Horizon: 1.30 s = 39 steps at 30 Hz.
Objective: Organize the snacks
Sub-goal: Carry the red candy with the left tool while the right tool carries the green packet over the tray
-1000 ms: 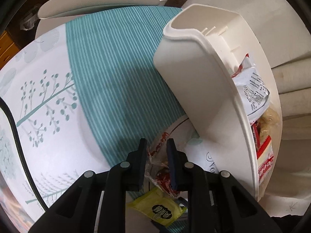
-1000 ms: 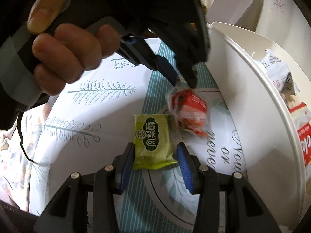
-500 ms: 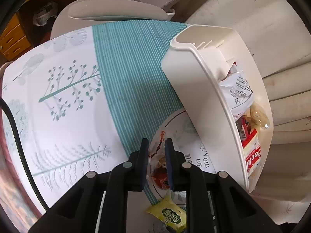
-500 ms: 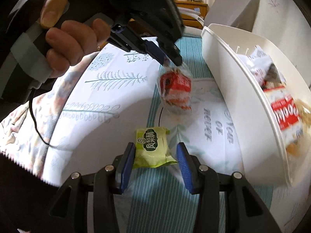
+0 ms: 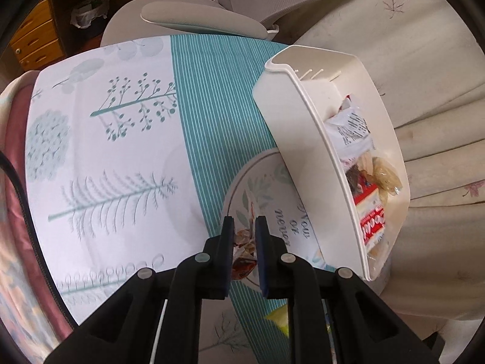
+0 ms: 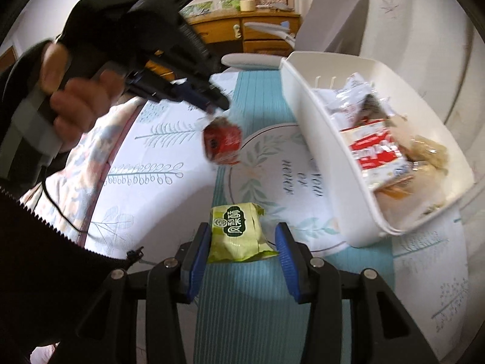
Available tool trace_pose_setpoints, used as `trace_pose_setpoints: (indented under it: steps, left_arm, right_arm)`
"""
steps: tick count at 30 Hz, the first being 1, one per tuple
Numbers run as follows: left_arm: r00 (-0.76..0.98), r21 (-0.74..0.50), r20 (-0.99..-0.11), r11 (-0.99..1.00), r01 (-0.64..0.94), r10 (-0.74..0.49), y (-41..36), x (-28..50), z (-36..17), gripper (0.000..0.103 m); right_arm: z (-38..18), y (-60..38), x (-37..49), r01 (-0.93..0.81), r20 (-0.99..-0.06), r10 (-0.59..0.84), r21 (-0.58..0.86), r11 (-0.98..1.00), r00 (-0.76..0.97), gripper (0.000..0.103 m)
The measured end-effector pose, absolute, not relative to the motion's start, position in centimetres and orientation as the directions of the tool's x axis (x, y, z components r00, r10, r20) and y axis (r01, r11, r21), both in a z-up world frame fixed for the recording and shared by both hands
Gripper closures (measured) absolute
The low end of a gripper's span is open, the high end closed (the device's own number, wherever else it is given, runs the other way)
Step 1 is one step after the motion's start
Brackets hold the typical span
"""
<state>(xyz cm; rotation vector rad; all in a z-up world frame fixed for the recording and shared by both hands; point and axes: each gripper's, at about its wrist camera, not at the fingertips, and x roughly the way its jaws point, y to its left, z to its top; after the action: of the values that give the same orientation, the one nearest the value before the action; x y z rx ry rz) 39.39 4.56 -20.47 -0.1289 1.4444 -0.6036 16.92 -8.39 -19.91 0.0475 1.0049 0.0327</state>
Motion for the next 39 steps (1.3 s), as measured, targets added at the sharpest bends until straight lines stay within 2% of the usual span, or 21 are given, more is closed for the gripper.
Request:
trace_pose_setpoints:
  steps: [9, 23, 39]
  left_arm:
    - [0.020, -0.449, -0.882, 0.851, 0.272, -0.472, 3.4, 35.2, -18.9, 0.092]
    - [0.085, -0.441, -0.879, 0.868, 0.229, -0.469, 1.7, 29.0, -12.5, 0.092]
    - [0.243, -0.482, -0.819, 0.853, 0.201, -0.520, -8.5, 27.4, -6.6, 0.092]
  right_arm:
    - [-16.8, -10.2, 15.0, -0.012, -0.800, 0.039, 0.039, 0.999, 0.599, 0.059]
    - [-12.5, -16.3, 14.5, -0.160, -0.764, 0.115, 0.016, 0.987, 0.635, 0.059]
    - [-10.4, -26.6, 16.2, -0.280, -0.721, 0.222, 0.040, 0.959, 0.656, 0.059]
